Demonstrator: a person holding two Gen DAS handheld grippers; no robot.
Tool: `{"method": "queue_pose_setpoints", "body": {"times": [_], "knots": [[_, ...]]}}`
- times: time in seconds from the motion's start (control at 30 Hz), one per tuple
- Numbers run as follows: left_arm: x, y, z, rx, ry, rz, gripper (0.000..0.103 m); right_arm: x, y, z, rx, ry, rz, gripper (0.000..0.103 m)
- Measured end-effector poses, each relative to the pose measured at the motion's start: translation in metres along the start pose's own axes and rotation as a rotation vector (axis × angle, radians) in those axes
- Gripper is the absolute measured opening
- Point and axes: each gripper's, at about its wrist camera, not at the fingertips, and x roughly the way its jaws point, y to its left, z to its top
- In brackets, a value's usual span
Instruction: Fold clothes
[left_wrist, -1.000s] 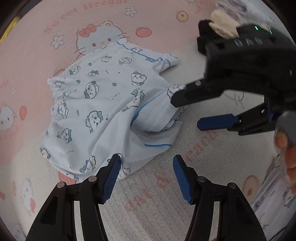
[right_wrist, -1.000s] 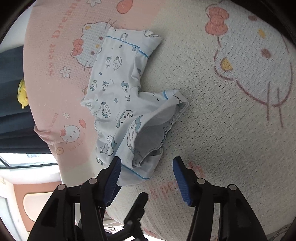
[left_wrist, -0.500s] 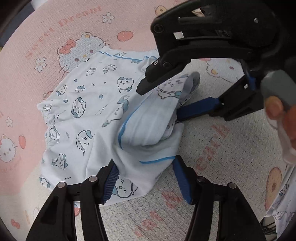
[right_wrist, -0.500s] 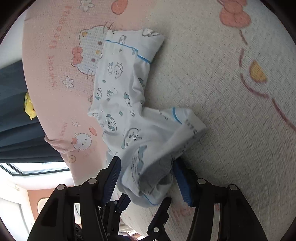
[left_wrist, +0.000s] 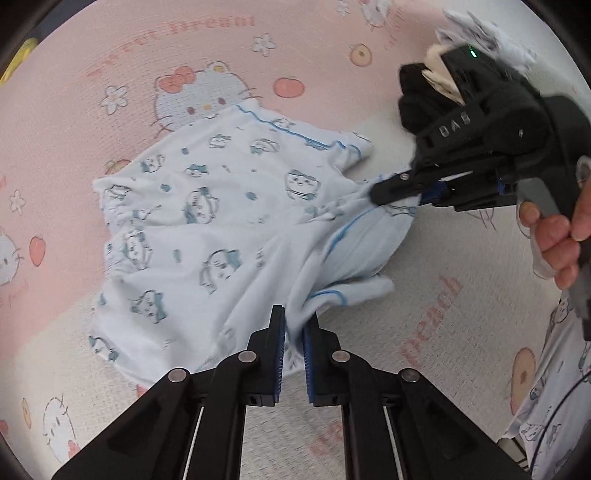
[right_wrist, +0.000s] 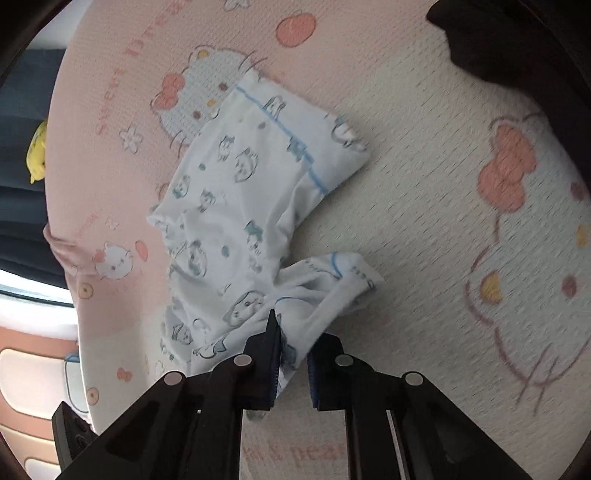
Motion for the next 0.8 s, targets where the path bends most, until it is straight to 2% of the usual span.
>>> {"method": "queue_pose_setpoints", "body": {"times": [0.1,0.27,0.4,0.53,0.6,0.67,0.73,0.77,0.8], "knots": [[0.002,0.009,-0.006,0.0,0.015,0.033,0.008,-0.001,-0.011,0.005,0.025,-0.016,-0.025,0.011],[0.021,0.031,-0.022,-0.041,0.095,0.092,0.008,-0.001,-0.018,0.009,0.037,-0.024,-0.045,0.011],[0.009,0.037,-0.023,-0.081,0.051,0.097,0.008,-0.004,-0.015,0.008,0.021,-0.036,-0.039,0.012],[-0.008,0.035,-0.015,-0.123,-0.021,0.064,0.008,-0.011,-0.021,0.007,0.08,-0.045,0.008,0.028],[-0.016,0.032,-0.009,-0.137,-0.057,0.027,0.009,-0.015,-0.025,0.006,0.112,-0.056,0.029,0.029],[-0.022,0.026,-0.004,-0.151,-0.078,-0.004,0.019,-0.018,-0.03,0.004,0.142,-0.051,0.05,0.031],[-0.026,0.018,-0.002,-0.164,-0.078,-0.017,0.061,-0.02,-0.035,0.001,0.17,-0.044,0.066,0.035],[-0.027,0.015,-0.002,-0.172,-0.083,-0.018,0.066,-0.021,-0.036,-0.001,0.183,-0.04,0.074,0.036],[-0.027,0.012,0.0,-0.176,-0.085,-0.024,0.066,-0.021,-0.037,-0.004,0.191,-0.031,0.081,0.036]]}}
